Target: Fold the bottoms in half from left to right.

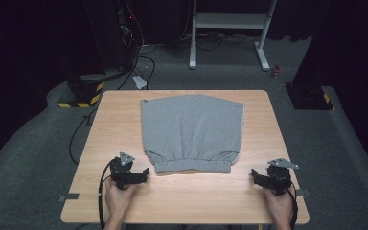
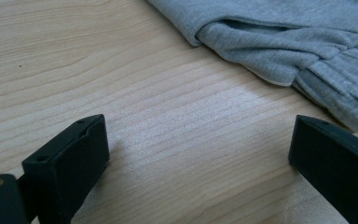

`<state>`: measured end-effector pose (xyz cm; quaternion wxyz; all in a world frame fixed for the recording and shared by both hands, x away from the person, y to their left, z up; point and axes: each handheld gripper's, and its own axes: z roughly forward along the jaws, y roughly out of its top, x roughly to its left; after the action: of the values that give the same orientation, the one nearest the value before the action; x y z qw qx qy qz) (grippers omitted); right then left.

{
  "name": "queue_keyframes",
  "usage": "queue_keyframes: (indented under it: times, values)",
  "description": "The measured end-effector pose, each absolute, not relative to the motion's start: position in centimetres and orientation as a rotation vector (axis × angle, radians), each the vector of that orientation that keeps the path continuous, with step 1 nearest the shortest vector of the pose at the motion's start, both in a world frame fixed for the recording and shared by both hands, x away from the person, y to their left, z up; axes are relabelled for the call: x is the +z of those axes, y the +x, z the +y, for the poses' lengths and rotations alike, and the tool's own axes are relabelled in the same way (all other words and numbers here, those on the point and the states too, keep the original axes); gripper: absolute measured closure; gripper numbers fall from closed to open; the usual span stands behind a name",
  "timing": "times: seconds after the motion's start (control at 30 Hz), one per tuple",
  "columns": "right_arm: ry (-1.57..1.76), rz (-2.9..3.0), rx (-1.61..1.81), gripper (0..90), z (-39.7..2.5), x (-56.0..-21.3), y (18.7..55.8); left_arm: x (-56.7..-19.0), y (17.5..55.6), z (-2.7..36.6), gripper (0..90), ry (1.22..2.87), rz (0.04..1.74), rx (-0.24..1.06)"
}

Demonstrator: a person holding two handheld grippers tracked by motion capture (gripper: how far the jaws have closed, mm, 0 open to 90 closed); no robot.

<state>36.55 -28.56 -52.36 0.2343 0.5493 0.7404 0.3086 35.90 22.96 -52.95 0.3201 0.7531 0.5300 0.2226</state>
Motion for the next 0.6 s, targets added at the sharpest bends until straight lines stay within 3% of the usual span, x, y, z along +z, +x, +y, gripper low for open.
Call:
queue_keyframes:
  times: [0.6]
  values:
    - [1.512, 2.029, 0.845, 19.1, -28.61, -52.33, 36.49, -52.91, 35.76, 22.98, 8.8, 1.98, 1.375, 0.588]
